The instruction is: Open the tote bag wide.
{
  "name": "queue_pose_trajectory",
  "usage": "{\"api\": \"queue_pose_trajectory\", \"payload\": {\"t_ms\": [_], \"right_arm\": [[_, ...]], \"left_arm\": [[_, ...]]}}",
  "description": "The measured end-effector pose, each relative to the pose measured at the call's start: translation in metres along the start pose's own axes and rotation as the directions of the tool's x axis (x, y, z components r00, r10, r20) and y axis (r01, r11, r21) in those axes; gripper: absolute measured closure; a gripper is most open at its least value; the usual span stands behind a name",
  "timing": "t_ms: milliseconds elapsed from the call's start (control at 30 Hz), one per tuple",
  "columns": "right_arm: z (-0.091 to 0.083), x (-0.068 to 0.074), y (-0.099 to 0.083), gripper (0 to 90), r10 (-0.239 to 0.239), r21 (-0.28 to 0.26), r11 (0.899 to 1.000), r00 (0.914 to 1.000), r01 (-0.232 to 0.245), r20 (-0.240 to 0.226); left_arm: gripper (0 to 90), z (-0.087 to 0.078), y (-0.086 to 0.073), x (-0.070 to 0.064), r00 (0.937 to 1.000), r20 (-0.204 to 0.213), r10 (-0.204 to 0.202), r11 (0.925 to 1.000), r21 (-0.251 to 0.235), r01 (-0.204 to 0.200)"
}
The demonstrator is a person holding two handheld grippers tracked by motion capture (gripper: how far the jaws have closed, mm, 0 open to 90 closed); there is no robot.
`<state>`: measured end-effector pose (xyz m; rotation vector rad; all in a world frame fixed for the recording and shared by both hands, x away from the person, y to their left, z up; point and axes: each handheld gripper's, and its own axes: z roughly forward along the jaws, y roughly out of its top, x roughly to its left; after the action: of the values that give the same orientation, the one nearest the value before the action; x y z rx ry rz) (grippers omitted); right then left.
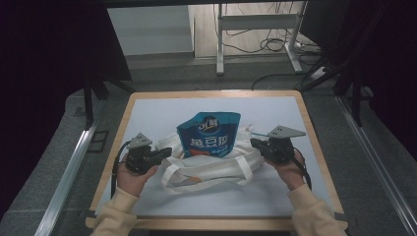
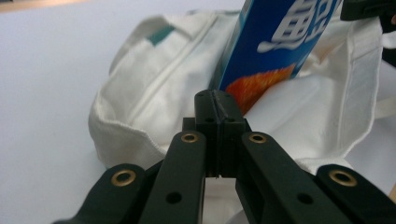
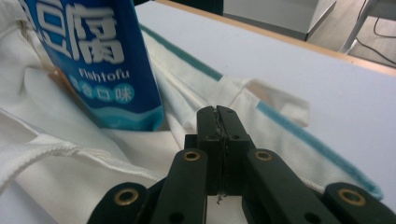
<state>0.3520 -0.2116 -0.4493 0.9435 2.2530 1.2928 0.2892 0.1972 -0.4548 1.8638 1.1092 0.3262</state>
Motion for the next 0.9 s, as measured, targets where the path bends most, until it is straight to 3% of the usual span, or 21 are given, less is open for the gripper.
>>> {"api": "queue_pose_trajectory", "payload": {"t_ms": [533, 900], "right_arm": [[0.020, 0.000, -0.031, 88.2, 0.010, 0.077, 0.997, 0.9999, -0.010, -0.002], [0.029, -0.001, -0.045, 88.3, 0.017, 0.119, 0.993, 0.9994, -0.013, -0.030]], "left_arm": [[89.8, 0.023, -0.025, 0.001, 0.9999, -0.014, -0.004, 0.9965, 0.084, 0.005], [89.8, 0.030, -0.030, 0.002, 0.9998, -0.021, -0.004, 0.9955, 0.095, 0.006]]}}
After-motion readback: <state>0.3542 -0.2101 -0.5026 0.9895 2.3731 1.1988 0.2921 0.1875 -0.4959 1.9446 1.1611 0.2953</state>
